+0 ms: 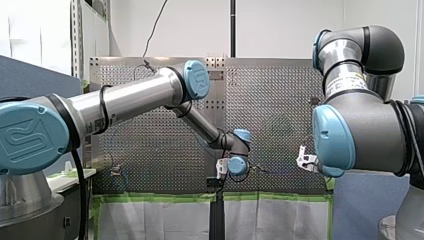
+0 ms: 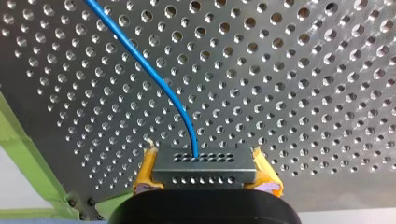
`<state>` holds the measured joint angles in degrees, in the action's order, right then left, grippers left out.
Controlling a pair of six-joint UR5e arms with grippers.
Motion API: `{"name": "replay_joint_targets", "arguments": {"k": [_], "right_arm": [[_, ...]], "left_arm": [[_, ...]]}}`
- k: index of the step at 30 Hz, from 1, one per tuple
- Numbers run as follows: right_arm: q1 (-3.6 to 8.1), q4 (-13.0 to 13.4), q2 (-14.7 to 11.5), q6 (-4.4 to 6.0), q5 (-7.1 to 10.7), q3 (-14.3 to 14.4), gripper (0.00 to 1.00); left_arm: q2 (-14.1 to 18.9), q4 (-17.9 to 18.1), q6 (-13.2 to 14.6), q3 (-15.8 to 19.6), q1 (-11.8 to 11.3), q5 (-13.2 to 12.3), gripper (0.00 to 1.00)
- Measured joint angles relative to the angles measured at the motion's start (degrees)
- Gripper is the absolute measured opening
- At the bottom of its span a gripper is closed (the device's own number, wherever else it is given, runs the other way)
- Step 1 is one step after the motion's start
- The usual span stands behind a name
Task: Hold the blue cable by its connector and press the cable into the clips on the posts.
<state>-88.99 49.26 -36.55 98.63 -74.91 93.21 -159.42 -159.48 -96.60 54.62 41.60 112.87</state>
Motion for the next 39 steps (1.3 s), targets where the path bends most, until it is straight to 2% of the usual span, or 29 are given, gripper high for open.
{"name": "replay_joint_targets", "arguments": {"k": [3,9,14,19,27,31,35,39], "right_arm": [[-0.53,0.52,0.0,0.14,0.39,-0.16,0.0],[-1.71,1.29,0.09,0.31,2.95,-0.67,0.0],[-2.03,2.29,0.13,1.57,3.75,-0.98,0.0],[-1.86,2.77,0.19,2.22,2.42,-1.12,0.0],[-1.53,2.86,0.34,1.87,0.2,-1.32,0.0],[-1.3,3.05,0.51,2.37,-1.2,-1.79,0.0],[-1.18,3.32,1.8,3.16,-1.42,-3.42,0.0],[-1.16,2.05,3.77,3.29,-1.51,-5.47,0.0]], "left_arm": [[-0.9,-0.53,-0.28,-0.94,-0.49,-0.84,0.0],[-3.38,-2.9,-0.48,-4.06,-1.53,-1.74,0.0],[-3.77,-3.93,-0.51,-4.81,-2.56,-2.09,0.0],[-3.8,-4.0,-0.51,-4.54,-3.37,-2.48,0.0],[-3.82,-4.08,-0.49,-5.41,-3.93,-3.01,0.0],[-3.82,-4.09,-0.57,-5.85,-4.01,-3.38,0.0],[-3.82,-4.05,-0.71,-6.08,-4.33,-3.46,0.0],[-3.82,-4.01,-0.9,-6.19,-4.89,-3.37,0.0]]}}
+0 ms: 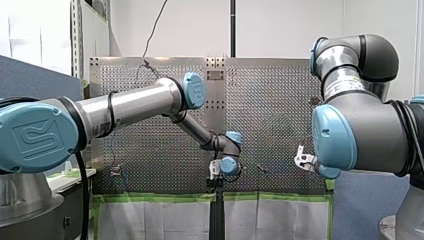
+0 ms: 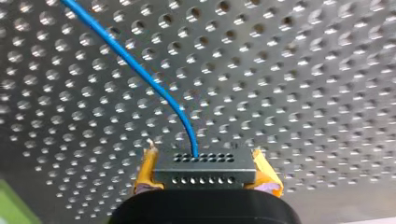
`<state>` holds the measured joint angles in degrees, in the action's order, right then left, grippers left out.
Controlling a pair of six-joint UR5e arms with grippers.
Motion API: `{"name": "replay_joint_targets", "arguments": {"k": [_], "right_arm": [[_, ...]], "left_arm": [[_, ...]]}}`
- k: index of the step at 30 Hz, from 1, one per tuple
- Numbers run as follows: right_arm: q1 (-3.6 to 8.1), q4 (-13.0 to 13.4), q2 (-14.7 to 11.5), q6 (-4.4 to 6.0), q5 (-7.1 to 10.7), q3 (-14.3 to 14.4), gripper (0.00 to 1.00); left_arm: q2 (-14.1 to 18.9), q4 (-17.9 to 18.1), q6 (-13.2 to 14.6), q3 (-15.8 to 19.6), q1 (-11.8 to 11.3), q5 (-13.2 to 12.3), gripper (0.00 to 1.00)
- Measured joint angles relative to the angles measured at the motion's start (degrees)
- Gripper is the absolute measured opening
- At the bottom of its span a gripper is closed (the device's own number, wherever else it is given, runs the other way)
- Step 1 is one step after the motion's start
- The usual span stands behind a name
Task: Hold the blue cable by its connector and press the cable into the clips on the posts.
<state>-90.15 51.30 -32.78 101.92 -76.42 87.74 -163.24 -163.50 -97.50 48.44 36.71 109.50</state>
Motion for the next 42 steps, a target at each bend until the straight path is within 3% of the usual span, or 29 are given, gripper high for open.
{"name": "replay_joint_targets", "arguments": {"k": [6,13,16,24,25,26,27,28,29,35,42], "right_arm": [[0.09,-1.68,1.6,0.39,-0.02,-2.67,0.0],[0.52,-2.2,1.92,2.05,-0.04,-4.95,0.0],[0.63,-2.15,2.01,2.32,0.05,-5.24,0.0],[0.47,-2.34,2.36,2.41,2.13,-5.82,0.0],[0.42,-2.37,2.37,2.42,2.31,-5.84,0.0],[0.38,-2.39,2.39,2.42,2.4,-5.86,0.0],[0.34,-2.4,2.4,2.42,2.46,-5.86,0.0],[0.28,-2.41,2.43,2.42,2.51,-5.86,0.0],[0.25,-2.41,2.45,2.42,2.54,-5.86,0.0],[-0.01,-2.44,2.48,2.29,2.59,-5.87,0.0],[-0.16,-2.86,2.54,2.14,2.59,-5.87,0.0]], "left_arm": [[0.0,0.06,-0.05,-0.18,-1.17,0.82,0.0],[0.0,0.85,-0.17,-0.45,-1.88,1.17,0.0],[0.0,0.96,-0.21,-0.45,-1.83,1.13,0.0],[0.0,0.74,-0.16,-0.47,-1.3,1.09,0.0],[0.01,0.75,-0.09,-0.45,-1.2,1.06,0.07],[0.01,0.78,0.04,-0.41,-1.1,1.04,0.3],[0.03,0.88,0.31,-0.28,-0.96,1.0,0.3],[0.06,1.0,0.52,-0.15,-0.85,0.98,0.6],[0.1,1.13,0.73,-0.03,-0.75,0.97,0.98],[0.49,1.15,2.51,0.94,0.23,0.11,0.98],[0.77,-2.05,3.51,1.88,3.01,-1.56,0.98]]}}
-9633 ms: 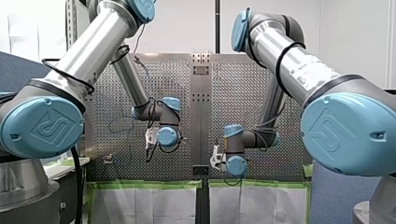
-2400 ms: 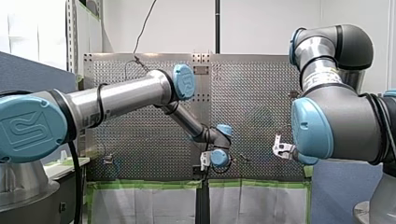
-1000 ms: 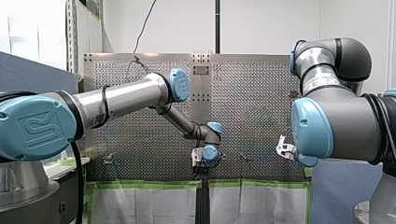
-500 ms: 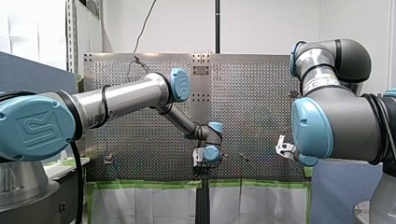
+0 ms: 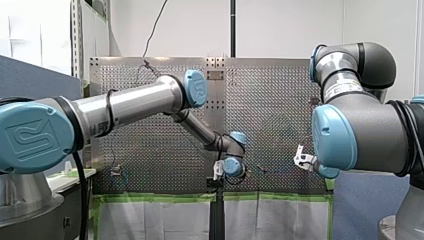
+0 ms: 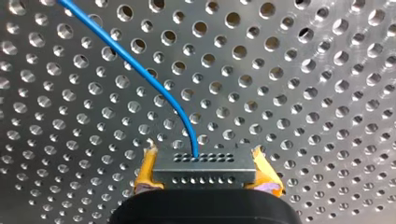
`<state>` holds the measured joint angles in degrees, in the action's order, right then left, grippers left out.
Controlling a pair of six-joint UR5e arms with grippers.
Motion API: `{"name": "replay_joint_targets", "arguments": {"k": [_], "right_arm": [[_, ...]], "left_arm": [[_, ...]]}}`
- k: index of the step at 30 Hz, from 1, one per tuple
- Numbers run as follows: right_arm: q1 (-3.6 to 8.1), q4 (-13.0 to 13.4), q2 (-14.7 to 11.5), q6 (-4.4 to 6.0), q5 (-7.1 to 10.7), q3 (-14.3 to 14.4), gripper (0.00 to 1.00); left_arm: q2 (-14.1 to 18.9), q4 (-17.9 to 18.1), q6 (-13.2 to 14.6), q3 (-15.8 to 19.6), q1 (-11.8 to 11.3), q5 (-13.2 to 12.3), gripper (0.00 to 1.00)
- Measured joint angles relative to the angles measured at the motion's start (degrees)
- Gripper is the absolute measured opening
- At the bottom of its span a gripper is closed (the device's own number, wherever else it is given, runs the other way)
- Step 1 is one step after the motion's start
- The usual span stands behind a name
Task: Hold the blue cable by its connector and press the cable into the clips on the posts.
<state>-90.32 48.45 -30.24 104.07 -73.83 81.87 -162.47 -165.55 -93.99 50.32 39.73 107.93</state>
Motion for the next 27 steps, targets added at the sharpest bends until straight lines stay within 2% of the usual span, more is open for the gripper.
{"name": "replay_joint_targets", "arguments": {"k": [3,10,20,27], "right_arm": [[-0.11,-0.44,0.02,-0.05,0.0,0.0,0.0],[-0.37,-0.99,0.11,-0.15,0.0,0.01,0.0],[-0.77,-1.06,0.13,-0.24,0.0,0.01,0.0],[-0.95,-1.21,0.13,-0.3,0.0,0.01,0.0]], "left_arm": [[0.05,-0.6,0.14,0.21,1.59,-0.7,0.98],[0.21,-0.91,-0.65,0.11,4.43,-0.57,0.98],[2.57,0.18,-2.03,-0.81,5.14,-0.09,0.98],[2.72,-0.07,-2.17,1.8,5.23,0.49,0.98]]}}
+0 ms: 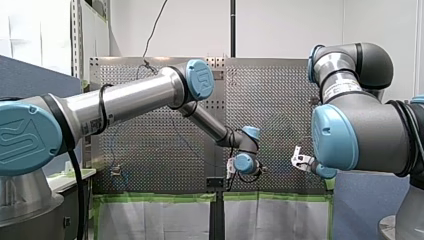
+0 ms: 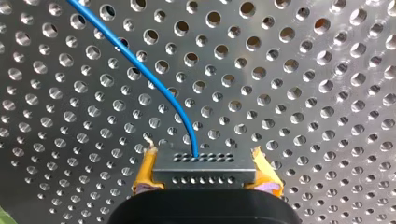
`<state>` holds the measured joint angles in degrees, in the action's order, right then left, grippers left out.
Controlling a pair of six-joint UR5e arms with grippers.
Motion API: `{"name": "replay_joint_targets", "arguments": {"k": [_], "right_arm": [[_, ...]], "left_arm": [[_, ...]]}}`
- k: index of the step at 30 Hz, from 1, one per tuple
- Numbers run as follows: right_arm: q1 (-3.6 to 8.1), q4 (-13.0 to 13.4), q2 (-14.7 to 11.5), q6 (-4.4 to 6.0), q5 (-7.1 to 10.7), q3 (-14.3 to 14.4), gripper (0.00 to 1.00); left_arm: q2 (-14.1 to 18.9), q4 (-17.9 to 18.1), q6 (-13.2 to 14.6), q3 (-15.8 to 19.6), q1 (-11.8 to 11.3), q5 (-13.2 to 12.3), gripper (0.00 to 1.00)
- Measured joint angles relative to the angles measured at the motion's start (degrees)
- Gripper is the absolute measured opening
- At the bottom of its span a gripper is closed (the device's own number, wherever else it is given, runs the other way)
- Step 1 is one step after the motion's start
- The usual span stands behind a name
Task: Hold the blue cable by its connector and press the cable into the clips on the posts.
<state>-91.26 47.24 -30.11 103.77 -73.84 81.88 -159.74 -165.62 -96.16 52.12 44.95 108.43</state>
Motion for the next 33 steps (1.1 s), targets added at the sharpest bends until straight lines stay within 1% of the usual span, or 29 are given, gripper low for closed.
{"name": "replay_joint_targets", "arguments": {"k": [3,6,8,13,18,27,33], "right_arm": [[-0.11,-0.12,0.0,-0.1,0.0,0.0,0.0],[-0.17,-0.18,0.0,-0.14,0.0,-0.01,0.0],[-0.18,-0.24,0.0,-0.14,0.0,0.0,0.0],[-0.2,-0.42,0.0,-0.13,0.0,0.0,0.0],[-0.21,-0.46,0.0,-0.15,0.0,0.0,0.0],[-0.19,-0.58,0.0,-0.07,0.0,0.0,0.0],[-0.19,-0.64,0.02,-0.04,0.0,0.01,0.0]], "left_arm": [[0.01,0.13,0.66,1.57,-0.06,0.64,0.98],[0.02,1.15,0.85,3.05,0.07,0.5,0.98],[0.02,1.94,0.86,3.39,0.25,0.25,0.98],[0.02,3.75,1.03,2.92,1.13,-1.02,0.98],[0.02,5.13,0.79,2.57,1.69,-1.04,0.98],[0.02,5.29,0.06,2.56,1.74,-1.02,0.98],[0.02,4.51,0.09,2.57,1.84,-0.92,0.98]]}}
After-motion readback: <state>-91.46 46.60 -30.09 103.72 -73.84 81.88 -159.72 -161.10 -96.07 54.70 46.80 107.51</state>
